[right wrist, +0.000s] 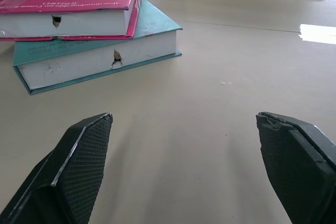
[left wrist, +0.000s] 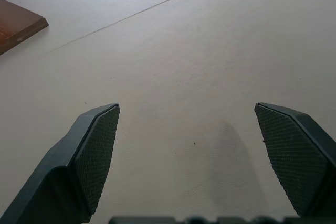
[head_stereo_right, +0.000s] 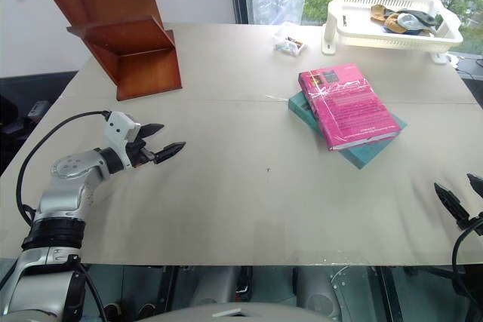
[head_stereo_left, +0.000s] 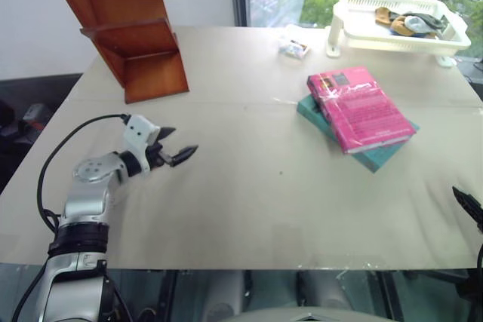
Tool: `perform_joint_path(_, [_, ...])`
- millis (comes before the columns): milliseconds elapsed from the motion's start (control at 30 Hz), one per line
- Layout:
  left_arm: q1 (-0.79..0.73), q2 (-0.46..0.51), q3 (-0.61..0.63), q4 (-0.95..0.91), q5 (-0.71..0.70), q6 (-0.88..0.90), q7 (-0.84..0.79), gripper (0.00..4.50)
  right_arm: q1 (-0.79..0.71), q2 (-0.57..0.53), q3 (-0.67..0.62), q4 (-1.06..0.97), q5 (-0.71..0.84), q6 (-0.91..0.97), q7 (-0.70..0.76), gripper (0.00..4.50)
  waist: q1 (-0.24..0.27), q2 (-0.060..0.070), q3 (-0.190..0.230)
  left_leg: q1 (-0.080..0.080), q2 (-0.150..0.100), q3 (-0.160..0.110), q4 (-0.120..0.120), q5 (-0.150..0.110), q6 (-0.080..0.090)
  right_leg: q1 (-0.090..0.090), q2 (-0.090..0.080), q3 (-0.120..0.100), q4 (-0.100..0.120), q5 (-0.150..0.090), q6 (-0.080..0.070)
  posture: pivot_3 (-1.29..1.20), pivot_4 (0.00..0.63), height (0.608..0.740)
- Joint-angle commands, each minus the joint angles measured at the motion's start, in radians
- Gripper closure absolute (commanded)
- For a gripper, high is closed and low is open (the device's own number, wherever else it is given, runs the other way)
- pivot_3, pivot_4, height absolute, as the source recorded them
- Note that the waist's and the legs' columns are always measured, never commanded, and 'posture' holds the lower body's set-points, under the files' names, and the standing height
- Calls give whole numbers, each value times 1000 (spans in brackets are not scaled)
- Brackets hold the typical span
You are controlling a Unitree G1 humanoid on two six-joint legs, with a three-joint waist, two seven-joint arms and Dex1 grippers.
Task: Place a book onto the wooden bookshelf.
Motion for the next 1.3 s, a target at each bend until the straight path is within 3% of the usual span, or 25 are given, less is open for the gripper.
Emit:
perform_joint_path(33, [-3,13,15,-14,-16,-2,-14,35,2,-14,-24,-12,8,-2,12,0,0,0,0,0,0,0,0,0,0,0,0,0,0,0,0,0,150,740])
perform_joint_path(1067, [18,14,18,-76,-57,20,-13,35,-42,-3,22,-28,-36,10,17,0,9,0,0,0,-1,0,-9,0,1,0,0,-4,-10,0,0,0,150,740])
perform_joint_path(1200, [-2,20,10,-128,-81,40,-48,35,-49,4,20,-34,-25,12,18,0,15,0,0,0,-2,1,-9,0,1,0,0,-4,-10,0,0,0,150,740])
perform_joint_path(1300, [-29,55,-6,-238,-165,152,-152,35,-77,8,24,-28,-29,12,0,0,17,0,0,0,-2,0,-9,0,1,0,1,-4,-10,0,0,0,150,740])
